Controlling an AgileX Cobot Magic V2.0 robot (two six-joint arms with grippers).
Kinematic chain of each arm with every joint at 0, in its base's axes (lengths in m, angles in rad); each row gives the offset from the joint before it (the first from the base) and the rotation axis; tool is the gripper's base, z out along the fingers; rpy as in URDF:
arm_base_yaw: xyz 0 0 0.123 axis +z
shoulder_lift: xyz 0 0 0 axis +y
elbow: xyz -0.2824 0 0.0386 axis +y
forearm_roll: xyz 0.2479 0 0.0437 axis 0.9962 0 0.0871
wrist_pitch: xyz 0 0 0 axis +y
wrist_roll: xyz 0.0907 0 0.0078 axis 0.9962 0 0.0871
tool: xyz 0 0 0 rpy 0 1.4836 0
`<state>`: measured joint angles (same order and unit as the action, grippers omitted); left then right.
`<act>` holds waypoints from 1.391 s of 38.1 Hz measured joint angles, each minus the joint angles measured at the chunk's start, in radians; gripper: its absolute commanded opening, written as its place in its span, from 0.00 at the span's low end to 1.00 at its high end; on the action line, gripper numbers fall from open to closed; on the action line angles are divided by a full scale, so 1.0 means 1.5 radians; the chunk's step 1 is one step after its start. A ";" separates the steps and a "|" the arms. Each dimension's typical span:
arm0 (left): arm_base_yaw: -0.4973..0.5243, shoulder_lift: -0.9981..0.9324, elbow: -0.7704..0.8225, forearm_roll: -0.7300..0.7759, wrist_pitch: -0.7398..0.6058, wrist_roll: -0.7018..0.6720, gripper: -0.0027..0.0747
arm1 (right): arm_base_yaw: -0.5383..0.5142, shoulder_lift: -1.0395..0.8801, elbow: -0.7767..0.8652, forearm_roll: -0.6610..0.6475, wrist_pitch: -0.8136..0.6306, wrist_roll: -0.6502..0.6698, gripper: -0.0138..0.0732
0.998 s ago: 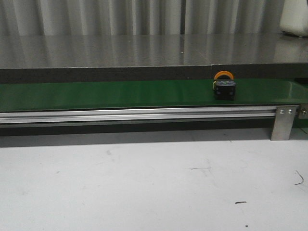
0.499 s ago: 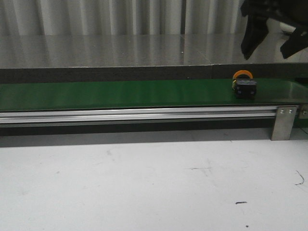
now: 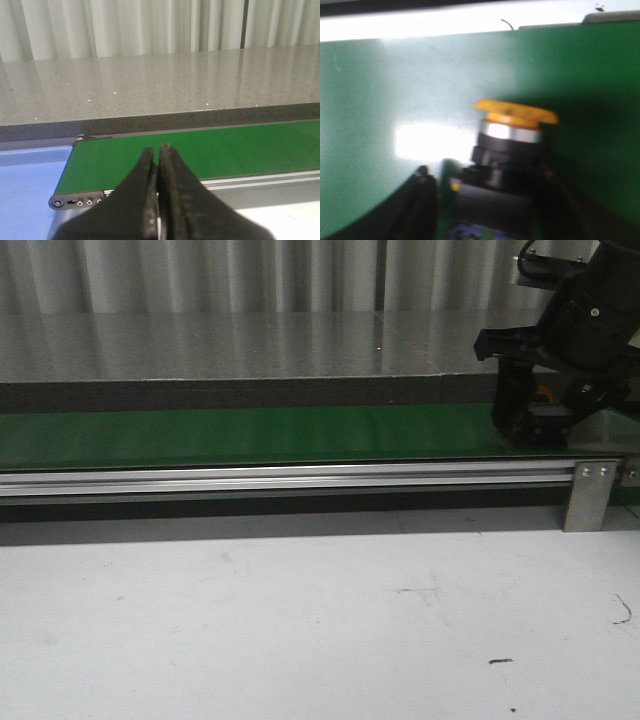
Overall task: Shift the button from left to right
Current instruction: 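Lift the button off the belt and lower it into the green tray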
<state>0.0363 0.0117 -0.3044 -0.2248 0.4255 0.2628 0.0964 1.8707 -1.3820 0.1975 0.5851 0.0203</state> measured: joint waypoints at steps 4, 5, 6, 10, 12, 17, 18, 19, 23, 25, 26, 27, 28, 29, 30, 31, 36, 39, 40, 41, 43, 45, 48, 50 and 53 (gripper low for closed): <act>0.000 0.000 0.000 0.000 0.000 0.000 0.01 | -0.007 0.000 -0.002 0.000 0.003 0.000 0.38; 0.000 0.000 0.000 0.000 0.000 0.000 0.01 | -0.010 -0.002 -0.002 0.000 0.005 0.000 0.38; 0.000 0.000 0.000 0.000 0.000 0.000 0.01 | -0.013 -0.003 -0.002 0.000 0.008 0.000 0.38; 0.000 0.000 0.000 0.000 0.000 0.000 0.01 | -0.028 -0.023 -0.002 0.000 0.014 0.000 0.38; 0.000 0.000 0.000 0.000 0.000 0.000 0.01 | -0.041 -0.037 -0.002 0.000 0.014 0.000 0.38; 0.000 0.000 0.000 0.000 0.000 0.000 0.01 | -0.086 -0.075 -0.002 -0.008 0.014 0.000 0.38; 0.000 0.000 0.000 0.000 0.000 0.000 0.01 | -0.096 -0.081 -0.002 -0.014 0.014 0.000 0.38; 0.000 0.000 0.000 0.000 0.000 0.000 0.01 | -0.110 -0.085 -0.003 -0.019 0.014 0.000 0.38; 0.000 0.000 0.000 0.000 0.000 0.000 0.01 | -0.163 -0.091 -0.003 -0.056 0.011 0.000 0.38; 0.000 0.000 0.000 0.000 0.000 0.000 0.01 | -0.187 -0.087 -0.003 -0.074 0.011 0.000 0.38; 0.000 0.000 0.000 0.000 0.000 0.000 0.01 | -0.200 -0.083 -0.003 -0.080 0.011 0.000 0.38; 0.000 0.000 0.000 0.000 0.000 0.000 0.01 | -0.212 -0.077 -0.003 -0.087 0.010 0.000 0.38; 0.000 0.000 0.000 0.000 0.000 0.000 0.01 | -0.221 -0.071 -0.003 -0.093 0.008 0.000 0.38; 0.000 0.000 0.000 0.000 0.000 0.000 0.01 | -0.231 -0.061 -0.003 -0.095 0.007 0.000 0.38; 0.000 0.000 0.000 0.000 0.000 0.000 0.01 | -0.238 -0.053 -0.003 -0.098 0.005 0.000 0.39; 0.000 0.000 0.000 0.000 0.000 0.000 0.01 | -0.247 -0.042 -0.003 -0.098 0.001 0.000 0.40; 0.000 0.000 0.000 0.000 0.000 0.000 0.01 | -0.273 0.002 -0.003 -0.102 -0.005 0.000 0.50; 0.000 0.000 0.000 0.000 0.000 0.000 0.01 | -0.280 0.025 -0.003 -0.102 -0.005 0.000 0.59; 0.000 0.000 0.000 0.000 0.000 0.000 0.01 | -0.281 0.030 -0.003 -0.103 -0.005 0.000 0.62; 0.000 0.000 0.000 0.000 0.000 0.000 0.01 | -0.281 0.036 -0.003 -0.103 -0.006 0.000 0.65; 0.000 0.000 0.000 0.000 0.000 0.000 0.01 | -0.282 0.047 -0.003 -0.106 -0.007 0.000 0.71; 0.000 0.000 0.000 0.000 0.000 0.000 0.01 | -0.282 0.056 -0.003 -0.107 -0.010 0.000 0.76; 0.000 0.000 0.000 0.000 0.000 0.000 0.01 | -0.282 0.061 -0.003 -0.111 -0.015 0.000 0.81; 0.000 0.000 0.000 0.000 0.000 0.000 0.01 | -0.282 0.061 -0.003 -0.115 -0.018 0.000 0.82; 0.000 0.000 0.000 0.000 0.000 0.000 0.01 | -0.282 0.052 -0.003 -0.120 -0.018 0.000 0.83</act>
<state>0.0363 0.0117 -0.3044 -0.2248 0.4255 0.2628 -0.3259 1.9487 -1.3863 0.0177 0.5578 0.0203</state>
